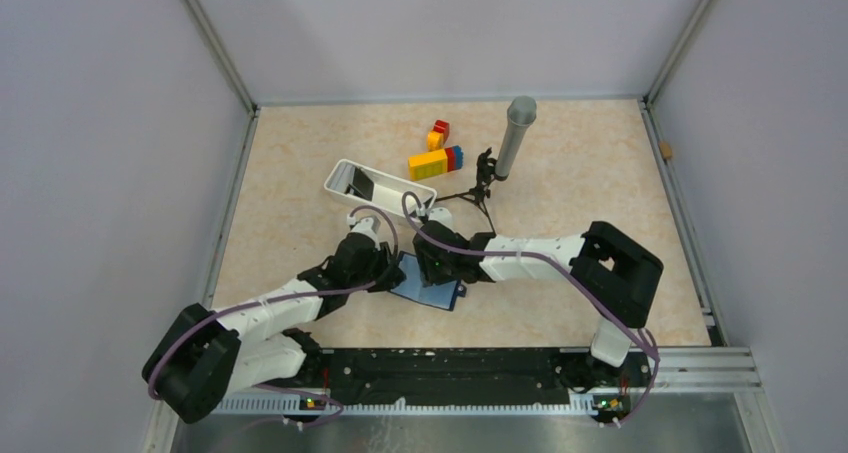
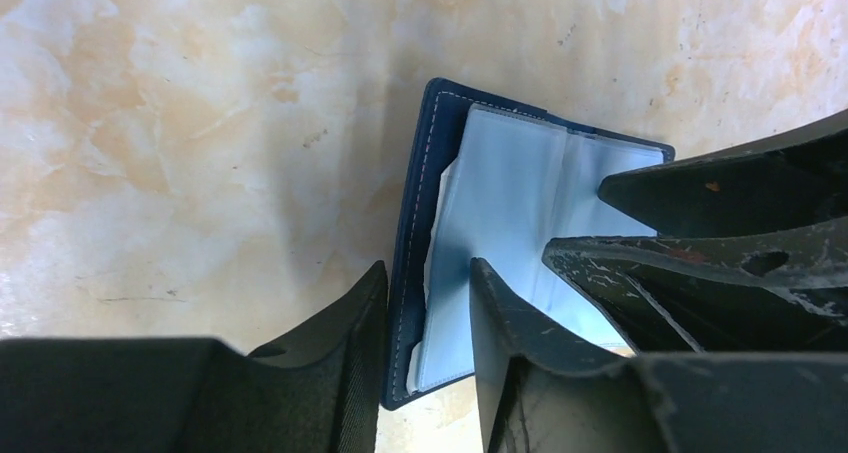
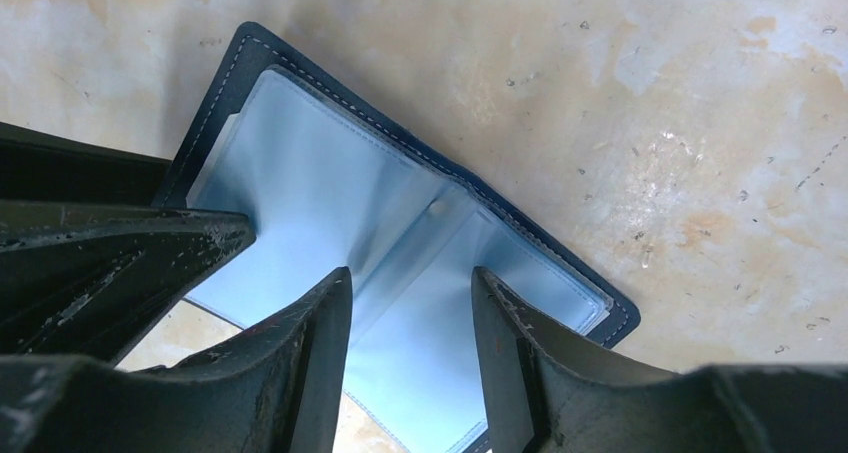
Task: Put the credit cards into the card holder
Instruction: Open the card holder at the center of the board.
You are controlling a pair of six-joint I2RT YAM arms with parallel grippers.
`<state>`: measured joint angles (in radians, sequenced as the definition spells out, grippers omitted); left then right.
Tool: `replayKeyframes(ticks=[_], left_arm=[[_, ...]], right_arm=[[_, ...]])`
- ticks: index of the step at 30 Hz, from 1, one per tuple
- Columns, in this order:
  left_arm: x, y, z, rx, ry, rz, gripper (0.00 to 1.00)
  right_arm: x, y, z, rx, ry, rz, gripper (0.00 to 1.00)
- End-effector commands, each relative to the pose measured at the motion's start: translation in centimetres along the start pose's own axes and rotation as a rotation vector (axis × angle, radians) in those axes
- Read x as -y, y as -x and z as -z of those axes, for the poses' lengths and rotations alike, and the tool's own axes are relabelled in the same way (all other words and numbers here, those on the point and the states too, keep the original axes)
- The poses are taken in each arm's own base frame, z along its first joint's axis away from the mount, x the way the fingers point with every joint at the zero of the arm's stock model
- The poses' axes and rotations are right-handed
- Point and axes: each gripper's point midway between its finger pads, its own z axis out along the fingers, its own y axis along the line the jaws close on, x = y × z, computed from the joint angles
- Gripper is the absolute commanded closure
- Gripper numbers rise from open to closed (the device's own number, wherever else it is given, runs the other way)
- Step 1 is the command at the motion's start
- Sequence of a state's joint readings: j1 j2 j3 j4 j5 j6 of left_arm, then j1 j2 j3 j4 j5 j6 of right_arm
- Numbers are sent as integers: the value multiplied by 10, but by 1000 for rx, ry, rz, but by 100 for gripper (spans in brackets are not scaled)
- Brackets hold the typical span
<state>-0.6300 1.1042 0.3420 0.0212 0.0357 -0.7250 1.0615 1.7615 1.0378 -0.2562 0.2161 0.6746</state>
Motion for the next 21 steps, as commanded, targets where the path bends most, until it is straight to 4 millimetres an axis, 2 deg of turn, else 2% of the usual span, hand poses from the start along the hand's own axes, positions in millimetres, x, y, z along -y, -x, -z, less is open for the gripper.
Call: replayKeyframes(ticks=[1, 4, 7, 10, 13, 17, 21], left_arm=[[-15, 6, -3, 48, 61, -9, 65], [-12, 2, -6, 28, 37, -12, 67], [-7, -4, -7, -5, 8, -10, 73], [-10, -7, -8, -12, 18, -7, 81], [-13, -13, -8, -36, 26, 10, 93], [-10, -24, -7, -61, -8, 51, 97], [3, -13, -4, -36, -47, 67, 97]], right_arm=[[35, -30, -5, -84, -144, 32, 51], [38, -30, 1, -87, -152, 29, 50], [48, -41, 8, -115, -182, 17, 52], [55, -50, 15, -126, -188, -14, 53], [59, -50, 23, -112, -193, -26, 54], [55, -39, 33, -77, -169, -32, 54], [33, -10, 51, -1, -67, -2, 53]])
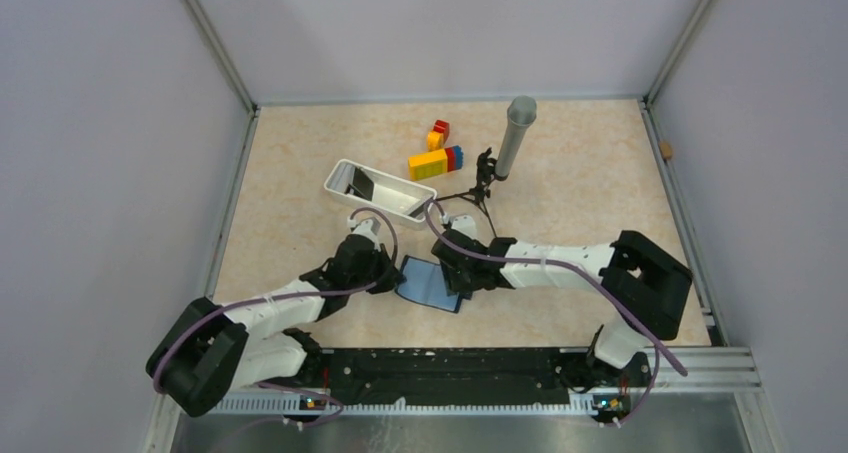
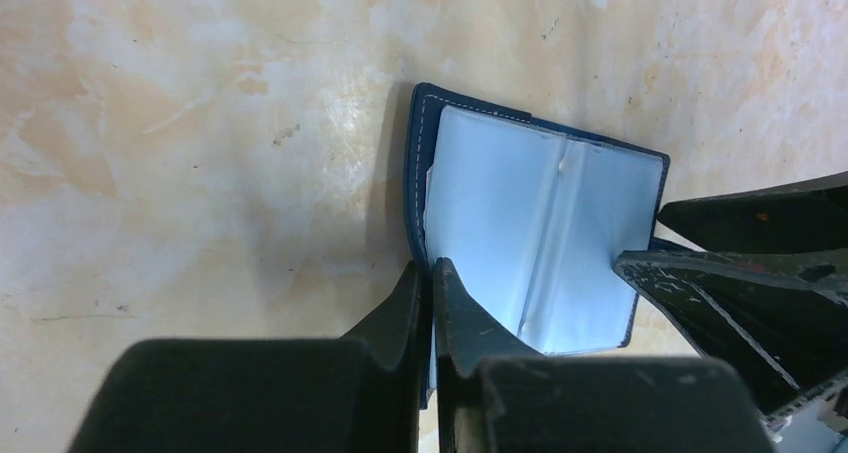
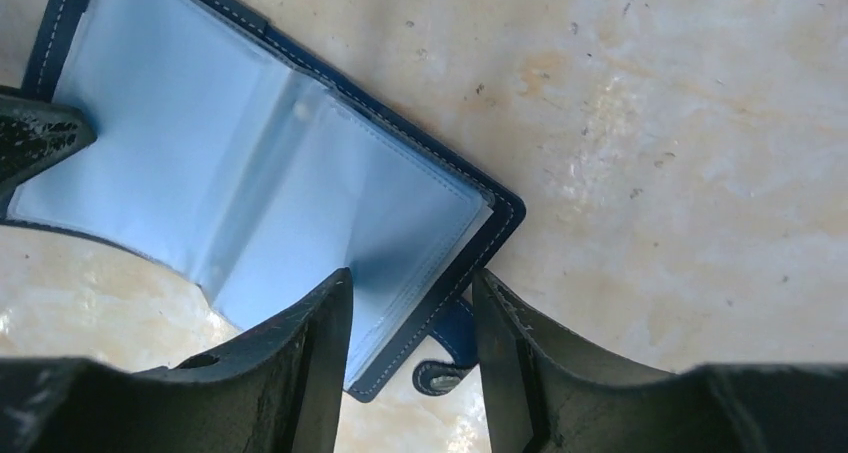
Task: Put the credit cards into the card holder
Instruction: Open the card holder at the center of the board.
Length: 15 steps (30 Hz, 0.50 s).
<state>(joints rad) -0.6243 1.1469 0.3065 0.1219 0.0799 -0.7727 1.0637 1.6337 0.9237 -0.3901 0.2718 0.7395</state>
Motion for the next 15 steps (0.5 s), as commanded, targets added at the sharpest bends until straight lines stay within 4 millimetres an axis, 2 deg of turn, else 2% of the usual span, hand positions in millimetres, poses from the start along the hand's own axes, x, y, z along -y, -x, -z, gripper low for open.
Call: replayKeyframes(ticks=[1, 6, 7, 9, 10, 11, 12, 15], left_arm=[[1, -2, 4, -13, -4, 17, 98], [-4, 9, 9, 46, 40, 43, 97], [-6, 9, 10, 49, 48, 45, 89], [-7, 10, 11, 46, 53, 37, 82], [-6, 10, 11, 40, 52, 32, 73], [-5, 10, 12, 33, 48, 26, 59], [-2, 11, 12, 30, 38, 20, 51], [-6, 12, 17, 2, 68, 10, 40]], right_arm=[[-7, 26, 31, 68, 58, 41, 51], [-6, 69, 55, 146, 94, 53, 42], [-8, 77, 57, 158, 116, 56, 40], [-11, 92, 61, 191, 149, 73, 36], [-13, 100, 63, 208, 159, 82, 34], [-15, 108, 64, 225, 171, 92, 33], [-16, 115, 64, 234, 180, 97, 32], [-22, 134, 67, 265, 226, 73, 31]])
